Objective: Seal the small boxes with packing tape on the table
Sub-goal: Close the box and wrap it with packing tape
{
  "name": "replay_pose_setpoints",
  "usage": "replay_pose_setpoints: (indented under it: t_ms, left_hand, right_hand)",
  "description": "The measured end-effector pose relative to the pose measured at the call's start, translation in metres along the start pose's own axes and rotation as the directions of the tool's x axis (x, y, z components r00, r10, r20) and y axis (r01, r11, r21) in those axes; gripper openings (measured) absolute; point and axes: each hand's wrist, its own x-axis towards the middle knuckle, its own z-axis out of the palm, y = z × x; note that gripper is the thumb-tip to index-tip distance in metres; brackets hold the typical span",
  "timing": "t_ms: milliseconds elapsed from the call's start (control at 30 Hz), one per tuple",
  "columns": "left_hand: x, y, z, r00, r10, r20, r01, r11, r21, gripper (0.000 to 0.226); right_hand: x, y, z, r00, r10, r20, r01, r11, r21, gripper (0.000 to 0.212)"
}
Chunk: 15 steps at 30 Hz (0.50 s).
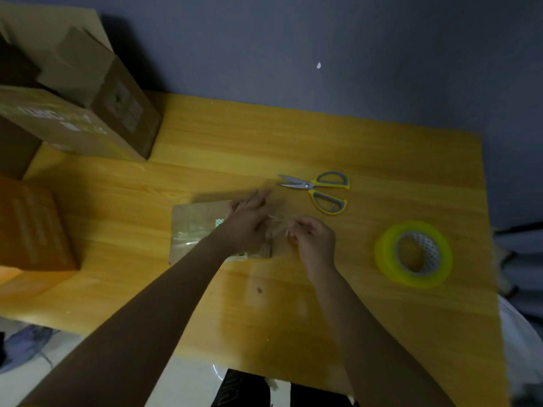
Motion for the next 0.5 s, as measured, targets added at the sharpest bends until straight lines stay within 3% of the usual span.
replay_pose_setpoints:
  t_ms: [100, 233, 367, 500]
  left_hand:
    - [-0.007, -0.018, -0.003, 0.994, -0.062, -0.088, 0.053, 0.994, -0.094, 0.062]
    - [-0.013, -0.040, 0.018, 0.985, -0.097, -0.146, 0.120, 0.980, 0.159, 0.085]
    - [-0.016, -0.044, 0.031, 0.952, -0.003, -0.306, 0.085, 0.963, 0.254, 0.067]
    - [-0.015, -0.045, 0.033, 0.935, 0.014, -0.355, 0.086, 0.961, 0.264, 0.059]
  right_hand:
    - [-0.001, 0.003, -0.004, 0.996, 0.033, -0.084, -0.027, 0.998, 0.061, 0.015]
    - [0.000, 0.014, -0.013, 0.995, 0.016, -0.097, -0.017, 1.000, -0.010, 0.012]
    - [0.005, 0.019, -0.011, 0.991, -0.102, -0.089, 0.080, 0.972, -0.220, 0.016]
    - [0.004, 0.022, -0.001, 0.994, -0.071, -0.086, 0.042, 0.953, -0.302, 0.020]
